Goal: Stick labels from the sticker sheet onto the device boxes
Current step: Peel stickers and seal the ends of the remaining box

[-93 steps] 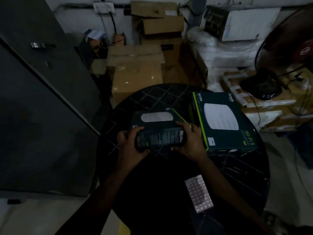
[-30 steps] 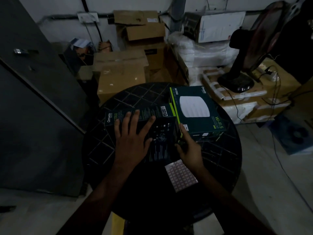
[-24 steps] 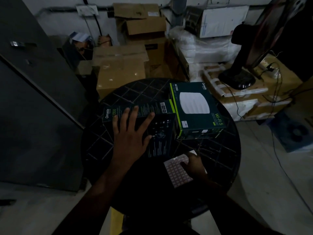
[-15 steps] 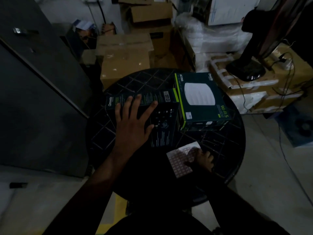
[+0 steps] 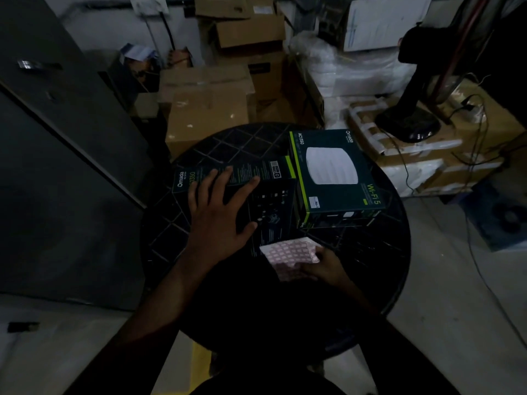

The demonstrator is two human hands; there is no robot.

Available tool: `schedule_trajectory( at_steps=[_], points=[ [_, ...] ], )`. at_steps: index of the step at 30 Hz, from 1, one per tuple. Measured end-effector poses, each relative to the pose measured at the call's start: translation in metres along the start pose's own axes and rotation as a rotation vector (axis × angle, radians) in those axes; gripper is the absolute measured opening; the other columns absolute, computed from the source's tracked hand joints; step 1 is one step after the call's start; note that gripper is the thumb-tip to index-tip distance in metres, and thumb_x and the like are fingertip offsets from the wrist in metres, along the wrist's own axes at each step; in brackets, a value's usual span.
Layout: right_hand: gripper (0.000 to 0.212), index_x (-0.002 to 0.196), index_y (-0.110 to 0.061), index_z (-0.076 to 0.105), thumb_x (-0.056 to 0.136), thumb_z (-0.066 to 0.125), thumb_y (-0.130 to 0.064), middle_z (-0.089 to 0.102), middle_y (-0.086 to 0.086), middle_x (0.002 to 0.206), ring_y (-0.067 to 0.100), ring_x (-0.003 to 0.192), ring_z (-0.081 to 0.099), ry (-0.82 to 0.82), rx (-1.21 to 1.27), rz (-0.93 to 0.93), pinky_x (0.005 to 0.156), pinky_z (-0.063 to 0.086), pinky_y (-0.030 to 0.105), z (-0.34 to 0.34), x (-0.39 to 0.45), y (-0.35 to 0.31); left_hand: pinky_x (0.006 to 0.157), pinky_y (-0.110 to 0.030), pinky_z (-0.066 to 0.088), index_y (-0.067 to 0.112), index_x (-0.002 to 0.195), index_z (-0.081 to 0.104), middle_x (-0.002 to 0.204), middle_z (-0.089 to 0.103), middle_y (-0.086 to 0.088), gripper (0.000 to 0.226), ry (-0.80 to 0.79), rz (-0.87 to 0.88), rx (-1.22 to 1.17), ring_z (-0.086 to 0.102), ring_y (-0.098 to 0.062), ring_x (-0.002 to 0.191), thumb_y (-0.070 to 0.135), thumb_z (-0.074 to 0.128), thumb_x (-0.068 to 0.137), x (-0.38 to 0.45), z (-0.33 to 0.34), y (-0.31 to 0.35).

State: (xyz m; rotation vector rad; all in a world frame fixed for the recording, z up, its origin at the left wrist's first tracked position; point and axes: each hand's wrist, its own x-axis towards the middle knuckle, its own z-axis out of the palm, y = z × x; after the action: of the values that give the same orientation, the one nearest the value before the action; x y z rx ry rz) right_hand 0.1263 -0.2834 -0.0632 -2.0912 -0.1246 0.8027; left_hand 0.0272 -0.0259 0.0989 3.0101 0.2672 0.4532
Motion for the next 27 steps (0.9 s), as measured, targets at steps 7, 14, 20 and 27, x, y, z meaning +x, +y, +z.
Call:
schedule_trajectory(
  at_steps=[7, 14, 20, 27],
  points=[
    [0.047, 0.119, -0.009, 0.065, 0.078, 0.076, 0.009, 0.077, 0.007, 0.108, 0.021, 0.100, 0.074, -0.155, 0.525, -0.194, 0.081, 0.059, 0.030, -0.007, -0.076, -0.109, 0.119, -0.052, 0.014, 0.043, 0.098, 0.062, 0.155, 0.040, 0.004, 0.038, -0.053, -0.156, -0.597, 0.022, -0.019, 0.149, 0.071, 0.041, 0.081, 0.012, -0.032, -0.009],
    [0.046, 0.125, -0.012, 0.064, 0.082, 0.074, 0.001, 0.075, 0.011, 0.115, 0.031, 0.106, 0.072, -0.203, 0.761, -0.042, 0.096, 0.055, 0.051, -0.012, -0.096, -0.164, 0.121, -0.051, 0.017, 0.028, 0.115, 0.065, 0.153, 0.040, 0.007, 0.037, -0.213, -0.214, -0.779, 0.020, -0.005, 0.145, 0.055, 0.053, 0.094, 0.007, -0.060, -0.016],
    [0.044, 0.128, -0.017, 0.061, 0.085, 0.073, -0.012, 0.074, 0.010, 0.118, 0.031, 0.107, 0.072, -0.181, 0.766, -0.054, 0.094, 0.056, 0.051, -0.018, -0.101, -0.173, 0.121, -0.046, 0.021, 0.022, 0.119, 0.065, 0.144, 0.050, 0.003, 0.024, -0.177, -0.213, -0.785, 0.021, -0.004, 0.143, 0.025, 0.047, 0.103, 0.001, -0.069, -0.011],
    [0.077, 0.137, -0.025, 0.044, 0.074, 0.085, -0.036, 0.052, -0.003, 0.133, 0.018, 0.123, 0.053, 0.657, 0.083, -0.499, 0.092, 0.046, 0.033, -0.020, -0.107, -0.184, 0.108, -0.022, 0.026, 0.012, 0.127, 0.063, 0.139, 0.040, 0.013, 0.029, -0.174, -0.302, -0.864, 0.026, -0.009, 0.146, 0.020, 0.048, 0.103, 0.002, -0.073, -0.008]
  ],
)
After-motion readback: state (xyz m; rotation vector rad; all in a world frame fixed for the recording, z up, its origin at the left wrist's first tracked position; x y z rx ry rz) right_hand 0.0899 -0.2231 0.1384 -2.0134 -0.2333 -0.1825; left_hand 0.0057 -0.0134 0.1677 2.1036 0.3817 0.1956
